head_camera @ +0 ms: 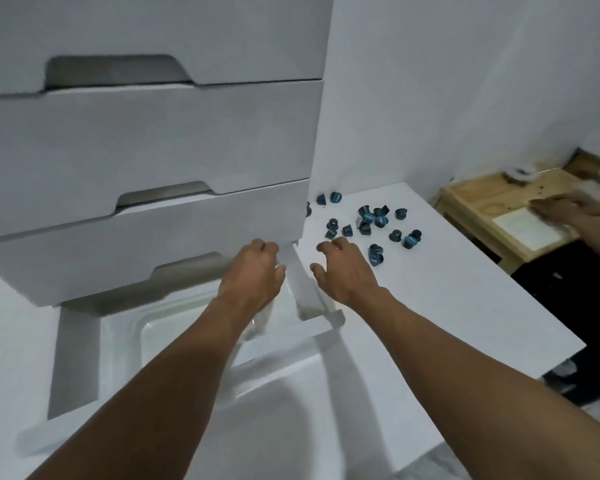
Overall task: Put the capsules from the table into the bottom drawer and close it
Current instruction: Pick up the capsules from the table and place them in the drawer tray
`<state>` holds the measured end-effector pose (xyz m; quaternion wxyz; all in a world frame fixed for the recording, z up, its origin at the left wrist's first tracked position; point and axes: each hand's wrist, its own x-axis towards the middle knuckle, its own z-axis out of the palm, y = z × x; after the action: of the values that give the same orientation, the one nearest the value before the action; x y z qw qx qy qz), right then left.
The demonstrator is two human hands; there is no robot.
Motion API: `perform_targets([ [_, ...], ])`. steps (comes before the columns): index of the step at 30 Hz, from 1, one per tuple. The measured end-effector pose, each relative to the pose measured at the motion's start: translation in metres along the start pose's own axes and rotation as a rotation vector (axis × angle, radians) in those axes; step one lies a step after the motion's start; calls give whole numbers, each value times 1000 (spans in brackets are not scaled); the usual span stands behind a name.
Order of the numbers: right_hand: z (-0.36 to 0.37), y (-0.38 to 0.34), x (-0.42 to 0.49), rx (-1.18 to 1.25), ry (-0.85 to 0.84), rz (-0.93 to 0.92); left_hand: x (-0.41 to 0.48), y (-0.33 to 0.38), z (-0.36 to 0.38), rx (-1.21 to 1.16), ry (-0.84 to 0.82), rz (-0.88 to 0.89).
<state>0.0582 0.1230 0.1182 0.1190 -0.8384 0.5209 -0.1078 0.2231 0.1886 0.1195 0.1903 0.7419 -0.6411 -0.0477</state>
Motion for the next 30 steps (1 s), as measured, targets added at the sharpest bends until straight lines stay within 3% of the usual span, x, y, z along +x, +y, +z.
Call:
perform_targets([
  [8, -38, 154, -15, 11, -24, 56, 33, 136, 57, -8, -34, 13],
  [16, -52, 281, -11, 31, -204, 23, 47, 240, 131, -23, -152, -123],
  [30, 0, 305, 125, 157, -283, -168, 143, 205, 211, -81, -176, -346],
])
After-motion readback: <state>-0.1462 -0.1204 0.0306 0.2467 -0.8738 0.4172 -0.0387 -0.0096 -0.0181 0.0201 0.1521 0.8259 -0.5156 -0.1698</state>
